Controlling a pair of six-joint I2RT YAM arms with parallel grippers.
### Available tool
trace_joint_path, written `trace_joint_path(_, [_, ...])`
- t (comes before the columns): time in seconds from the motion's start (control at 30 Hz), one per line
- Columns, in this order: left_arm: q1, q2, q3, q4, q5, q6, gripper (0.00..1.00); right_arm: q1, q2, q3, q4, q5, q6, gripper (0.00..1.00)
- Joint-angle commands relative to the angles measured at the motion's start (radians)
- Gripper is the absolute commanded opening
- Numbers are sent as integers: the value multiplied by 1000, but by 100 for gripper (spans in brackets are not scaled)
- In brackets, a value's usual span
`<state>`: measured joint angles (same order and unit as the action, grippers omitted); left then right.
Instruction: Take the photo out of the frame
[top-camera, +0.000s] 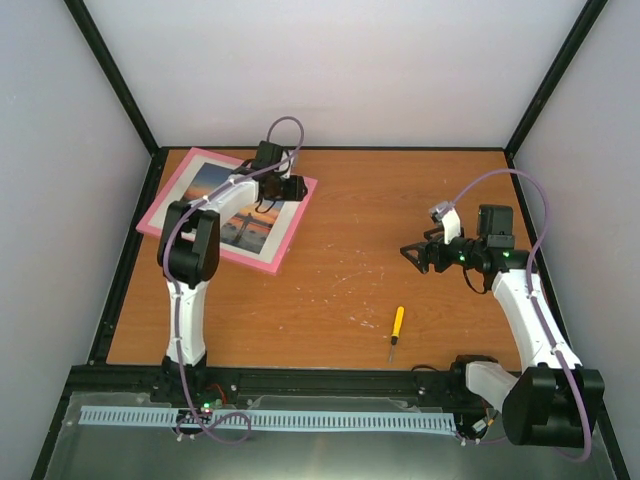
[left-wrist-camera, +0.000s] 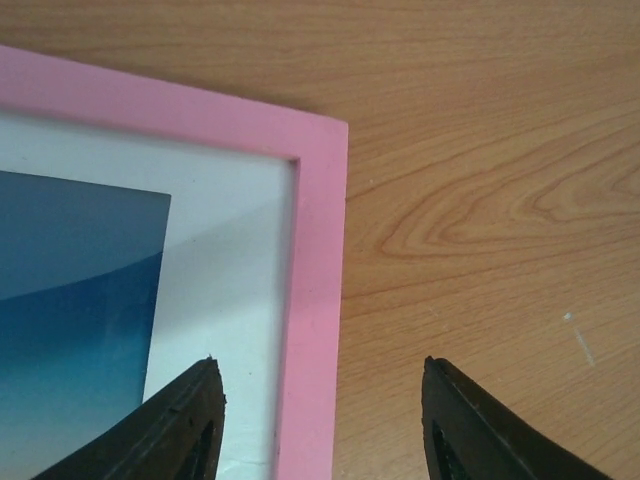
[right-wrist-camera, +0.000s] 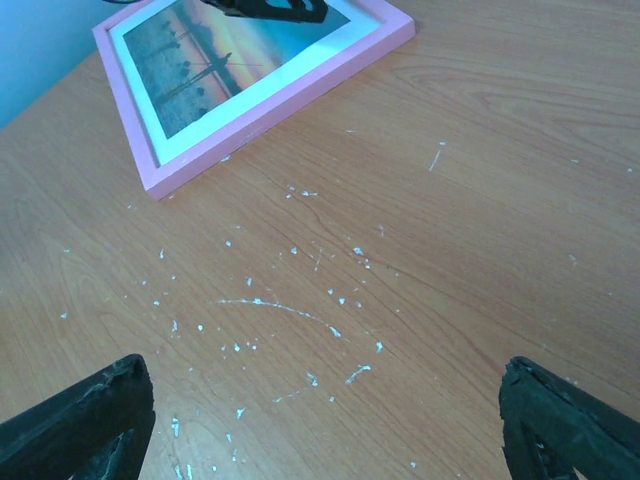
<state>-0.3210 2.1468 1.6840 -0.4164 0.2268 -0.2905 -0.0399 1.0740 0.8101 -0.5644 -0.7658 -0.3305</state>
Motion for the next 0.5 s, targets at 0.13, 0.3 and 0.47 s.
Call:
trace_joint_path(0.13, [-32,90,56,27,-27,66,59,5,22,-9,-7,-69,-52,85])
trace_joint_path(0.3, [-41,114,72,13,-55,75,62,5,2,-17,0,-45,-51,89])
trace_joint_path(0.47, [-48,145,94,-18,-56,80,62,5,1,-21,5,-44,-51,91])
